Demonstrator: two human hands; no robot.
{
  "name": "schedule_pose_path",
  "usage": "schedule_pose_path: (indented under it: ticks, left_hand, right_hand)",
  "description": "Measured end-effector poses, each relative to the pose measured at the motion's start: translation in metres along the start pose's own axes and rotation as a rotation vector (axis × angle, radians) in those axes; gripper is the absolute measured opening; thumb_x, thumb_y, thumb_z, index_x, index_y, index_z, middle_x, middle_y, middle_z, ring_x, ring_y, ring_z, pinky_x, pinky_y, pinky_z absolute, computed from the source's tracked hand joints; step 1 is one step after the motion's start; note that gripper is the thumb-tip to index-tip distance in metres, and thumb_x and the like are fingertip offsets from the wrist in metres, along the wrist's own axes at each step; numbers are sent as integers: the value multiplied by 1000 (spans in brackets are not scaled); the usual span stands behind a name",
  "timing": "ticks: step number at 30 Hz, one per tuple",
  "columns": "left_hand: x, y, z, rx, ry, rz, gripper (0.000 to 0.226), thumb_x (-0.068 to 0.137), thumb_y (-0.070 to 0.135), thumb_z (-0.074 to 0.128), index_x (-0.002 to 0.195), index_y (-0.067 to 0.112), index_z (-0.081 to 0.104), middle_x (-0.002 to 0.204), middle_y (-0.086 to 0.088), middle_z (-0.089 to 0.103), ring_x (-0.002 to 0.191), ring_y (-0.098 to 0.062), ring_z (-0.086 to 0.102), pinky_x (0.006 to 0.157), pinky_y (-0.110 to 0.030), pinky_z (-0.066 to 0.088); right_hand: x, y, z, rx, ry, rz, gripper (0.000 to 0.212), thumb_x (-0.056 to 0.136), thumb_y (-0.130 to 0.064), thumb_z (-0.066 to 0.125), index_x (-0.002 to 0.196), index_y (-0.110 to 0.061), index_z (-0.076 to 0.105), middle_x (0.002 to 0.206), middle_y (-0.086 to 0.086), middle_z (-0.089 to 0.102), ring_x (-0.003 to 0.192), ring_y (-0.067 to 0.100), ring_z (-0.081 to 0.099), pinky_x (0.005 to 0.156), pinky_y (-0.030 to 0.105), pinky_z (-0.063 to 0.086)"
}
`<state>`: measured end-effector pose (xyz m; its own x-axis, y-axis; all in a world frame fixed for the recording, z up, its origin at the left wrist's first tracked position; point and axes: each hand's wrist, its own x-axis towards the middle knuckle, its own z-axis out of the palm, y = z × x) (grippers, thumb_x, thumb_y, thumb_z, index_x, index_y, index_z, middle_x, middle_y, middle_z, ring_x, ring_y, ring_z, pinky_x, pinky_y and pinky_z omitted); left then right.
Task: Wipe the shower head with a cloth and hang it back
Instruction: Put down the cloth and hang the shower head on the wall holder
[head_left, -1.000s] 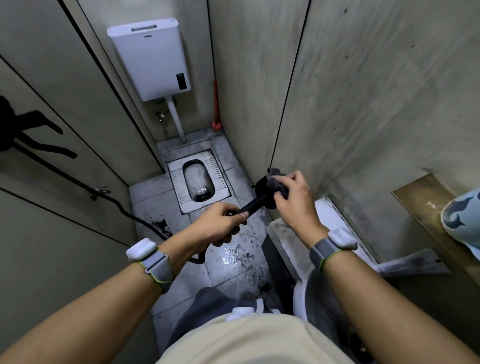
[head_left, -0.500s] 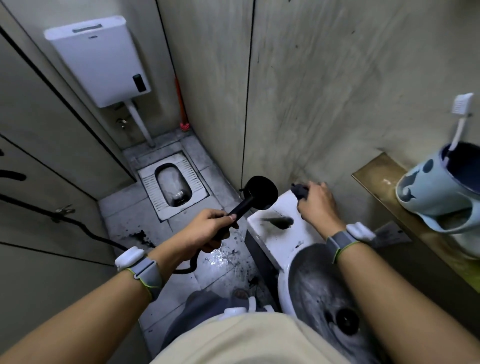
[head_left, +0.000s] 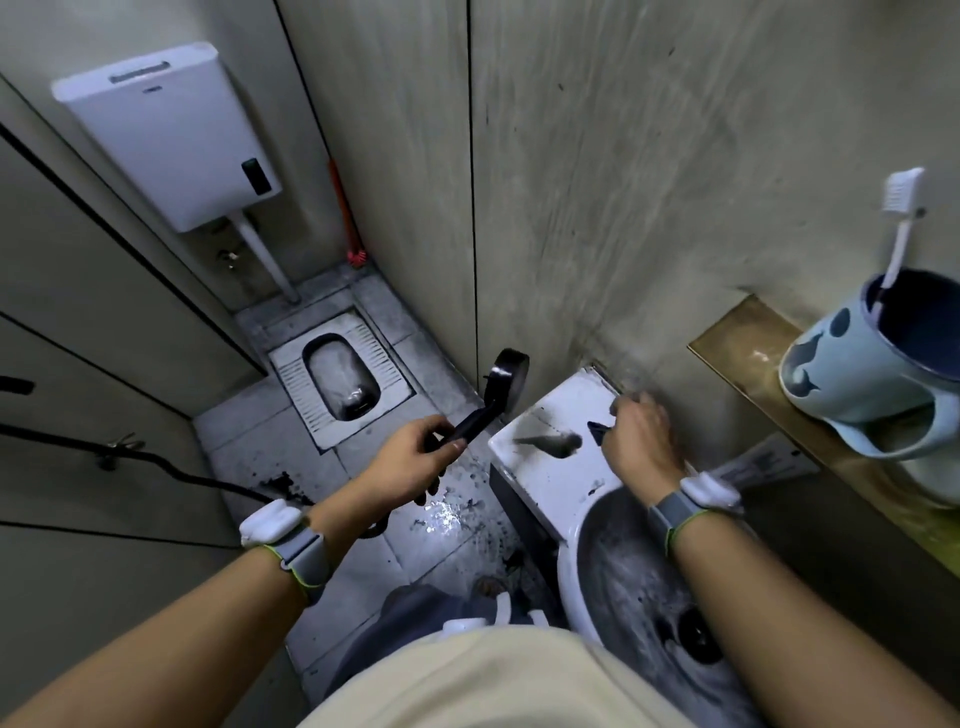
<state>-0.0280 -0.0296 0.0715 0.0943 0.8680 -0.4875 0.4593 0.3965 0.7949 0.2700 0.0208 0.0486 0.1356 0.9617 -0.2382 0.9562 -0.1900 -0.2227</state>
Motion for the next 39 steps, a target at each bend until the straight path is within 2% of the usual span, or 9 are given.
schedule_pose_path:
  ticks: [3,8,12,17,23,27,32,35,39]
  left_hand:
    - [-1,-1,-11,246,172,66,21,99,33,71,111,18,63,79,-8,72,58,-20,63,48,-23,45]
    - [-5,-3,-46,570,445,-13,31,94,36,71,110,10,66,107,-15,70,101,-39,67,83,-46,57]
    - [-20,-6,-95,567,559,-79,20,94,27,65,83,19,49,92,-9,55,89,-42,64,68,-44,51]
    - [-42,-6,-176,522,677,-191,21,86,19,58,90,24,39,81,-2,55,75,-35,55,55,-38,36]
    - [-59,15,-294,394,780,-234,16,87,25,66,95,12,60,96,-13,68,90,-37,67,71,-40,57]
    - [-69,30,-386,340,844,-205,24,94,34,68,95,12,60,94,-11,65,87,-34,64,66,-34,44]
    - [-83,54,-481,307,858,-116,23,101,30,65,106,11,53,107,-11,62,90,-28,59,69,-34,42]
    - [-104,77,-534,210,907,-42,26,100,24,66,116,7,54,109,-18,72,76,-25,59,57,-33,47]
    - [-143,110,-594,221,966,38,28,101,23,65,122,7,54,112,-21,73,76,-23,57,66,-34,47]
  right_hand:
    - [-7,-36,-1,112,4,-118,13,87,-19,59,97,-18,66,109,14,68,101,40,65,79,42,56]
    - [-16,-122,3,229,-173,-365,8,84,-26,56,83,-24,64,93,8,75,89,35,68,66,32,47]
    - [-24,-196,4,243,-338,-584,14,82,-24,58,86,-25,71,91,1,76,91,26,71,77,35,57]
    - [-39,-295,-2,210,-465,-816,12,82,-24,55,82,-32,64,92,-2,75,85,19,71,79,34,59]
    - [-54,-429,-22,149,-511,-1070,16,86,-23,55,96,-16,66,89,5,73,78,25,72,71,46,61]
    - [-59,-534,-54,343,-593,-1048,21,84,-9,60,103,-1,65,93,17,74,75,26,75,71,46,64]
    - [-74,-627,-79,751,-772,-877,32,90,-2,69,121,1,61,115,21,71,89,31,78,64,35,60]
    - [-84,-679,-94,921,-748,-850,19,93,-9,71,111,-3,66,108,16,74,81,25,76,58,30,56]
    - [-106,-743,-124,1076,-691,-945,14,93,-19,74,99,-8,71,91,11,77,65,14,72,56,26,55]
